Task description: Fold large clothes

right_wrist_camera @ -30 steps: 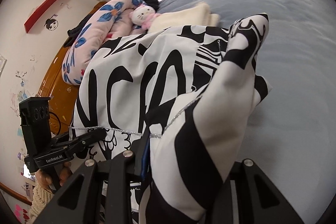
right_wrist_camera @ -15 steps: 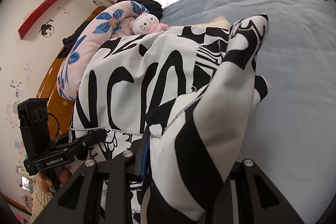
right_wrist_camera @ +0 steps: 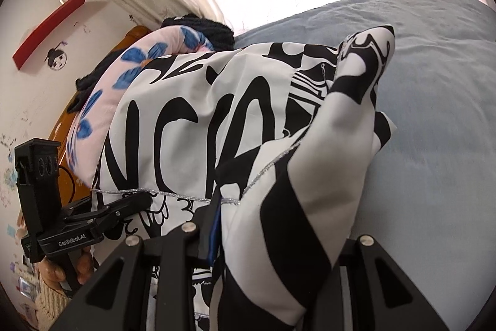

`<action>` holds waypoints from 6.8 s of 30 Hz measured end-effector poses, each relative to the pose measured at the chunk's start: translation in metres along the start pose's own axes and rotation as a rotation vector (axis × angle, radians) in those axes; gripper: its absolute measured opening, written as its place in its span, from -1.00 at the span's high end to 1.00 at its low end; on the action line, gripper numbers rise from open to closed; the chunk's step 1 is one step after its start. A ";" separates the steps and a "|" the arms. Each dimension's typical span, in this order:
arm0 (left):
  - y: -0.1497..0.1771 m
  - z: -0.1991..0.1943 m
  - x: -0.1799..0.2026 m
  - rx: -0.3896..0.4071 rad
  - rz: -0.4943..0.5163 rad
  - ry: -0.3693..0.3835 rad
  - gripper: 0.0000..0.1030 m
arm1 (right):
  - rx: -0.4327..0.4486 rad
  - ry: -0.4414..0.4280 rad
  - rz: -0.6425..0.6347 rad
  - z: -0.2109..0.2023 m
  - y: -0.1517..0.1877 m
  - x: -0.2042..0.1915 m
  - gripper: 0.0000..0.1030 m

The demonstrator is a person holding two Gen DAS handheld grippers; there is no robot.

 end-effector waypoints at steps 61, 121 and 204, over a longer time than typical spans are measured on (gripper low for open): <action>-0.001 0.060 -0.058 0.211 -0.171 -0.208 0.51 | 0.107 0.349 -0.175 0.028 0.015 0.042 0.51; 0.428 -0.144 0.275 0.185 -0.085 -0.183 -0.63 | 0.215 0.486 -0.128 -0.317 0.432 -0.022 -0.22; 0.450 -0.076 0.298 0.067 -0.082 -0.209 -0.63 | 0.152 0.593 -0.047 -0.257 0.471 0.033 -0.23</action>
Point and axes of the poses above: each gripper's, at about its wrist camera, not at the fingertips, and z roughly the way its jaws point, x to its right, y to its underside, the point moved 1 cm from there along z, roughly the way its jaws point, and after that the axes turned 8 degrees about -x, right-handed, at the moved point
